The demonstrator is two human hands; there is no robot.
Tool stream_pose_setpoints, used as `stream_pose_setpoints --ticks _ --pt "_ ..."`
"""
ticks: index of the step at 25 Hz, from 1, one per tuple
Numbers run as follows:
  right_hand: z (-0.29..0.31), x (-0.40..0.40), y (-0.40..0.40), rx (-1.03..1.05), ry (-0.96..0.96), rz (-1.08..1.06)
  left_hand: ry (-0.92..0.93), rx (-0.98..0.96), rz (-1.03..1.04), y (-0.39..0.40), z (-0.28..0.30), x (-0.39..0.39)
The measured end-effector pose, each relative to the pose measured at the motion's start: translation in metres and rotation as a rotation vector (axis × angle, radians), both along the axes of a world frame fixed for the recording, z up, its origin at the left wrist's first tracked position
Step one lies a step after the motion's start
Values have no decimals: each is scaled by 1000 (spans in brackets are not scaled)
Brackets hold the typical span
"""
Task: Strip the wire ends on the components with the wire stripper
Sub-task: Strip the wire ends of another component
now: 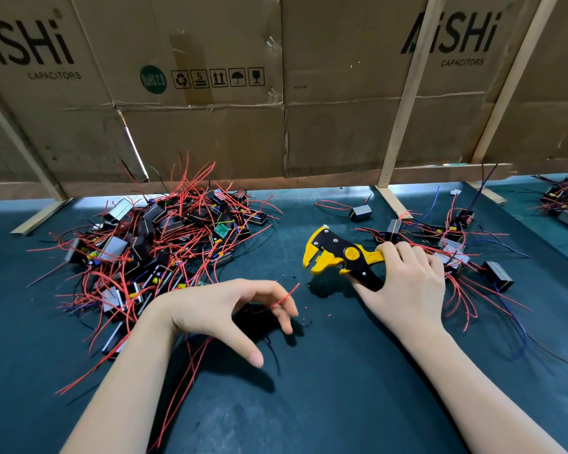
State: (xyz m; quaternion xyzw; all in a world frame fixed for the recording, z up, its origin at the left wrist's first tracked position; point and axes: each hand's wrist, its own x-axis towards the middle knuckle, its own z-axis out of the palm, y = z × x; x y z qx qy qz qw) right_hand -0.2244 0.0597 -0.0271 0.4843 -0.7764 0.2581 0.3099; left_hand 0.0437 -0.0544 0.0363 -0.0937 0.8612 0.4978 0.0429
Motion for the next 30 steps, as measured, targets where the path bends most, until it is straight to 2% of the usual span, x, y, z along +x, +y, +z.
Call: stream_pose_setpoints --ticks 4,8,12,18,25,30 --pt "0 -1 1 -13 -30 5 -23 -89 47 0 -3 -5" --pt "0 1 0 -8 -65 16 48 4 174 0 -6 -6" --pt "1 2 1 -15 -73 31 247 138 472 4 -17 -22" --pt "-1 8 -1 11 -29 47 274 180 685 8 -25 -38" --pt "-4 7 -2 11 -21 42 298 225 782 9 -28 -41" --pt "-3 9 -2 1 -20 45 307 175 857 8 -32 -45"
